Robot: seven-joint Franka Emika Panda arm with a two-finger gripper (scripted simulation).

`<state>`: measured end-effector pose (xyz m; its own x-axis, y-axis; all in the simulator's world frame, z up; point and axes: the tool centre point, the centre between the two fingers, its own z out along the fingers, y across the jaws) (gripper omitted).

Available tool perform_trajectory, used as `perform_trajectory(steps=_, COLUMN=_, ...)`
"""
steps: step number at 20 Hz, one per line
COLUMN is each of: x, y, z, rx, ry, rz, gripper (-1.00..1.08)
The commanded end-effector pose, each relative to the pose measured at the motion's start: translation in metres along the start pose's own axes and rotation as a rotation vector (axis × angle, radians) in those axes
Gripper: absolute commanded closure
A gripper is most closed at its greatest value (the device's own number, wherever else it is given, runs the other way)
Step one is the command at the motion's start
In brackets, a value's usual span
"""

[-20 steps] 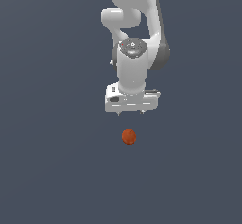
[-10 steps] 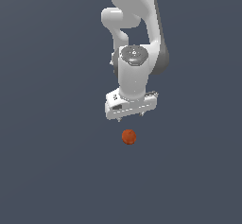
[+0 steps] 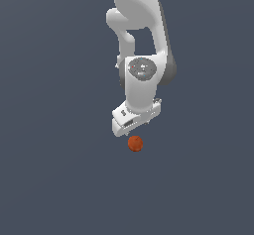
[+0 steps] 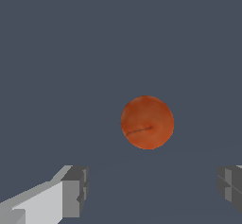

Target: Pick up the object and move it to a goal position.

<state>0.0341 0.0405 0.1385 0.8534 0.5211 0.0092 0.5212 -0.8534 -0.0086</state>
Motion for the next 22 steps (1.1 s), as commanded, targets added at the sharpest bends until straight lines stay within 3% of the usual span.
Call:
perform_trajectory(steps=1, x=0.003, y=0.002, z=0.005, rx=-0.002, ry=-0.002, rz=-0.075, gripper=-0.92)
perform_trajectory(steps=13, x=0.015, y=0.010, z=0.029, rx=-0.005, ry=-0.010, rz=-0.415, gripper=-0.92)
perform_trajectory(steps=22, x=0.020, y=0.014, z=0.039, rx=-0.006, ry=-0.011, rz=-0.567, gripper=-0.92)
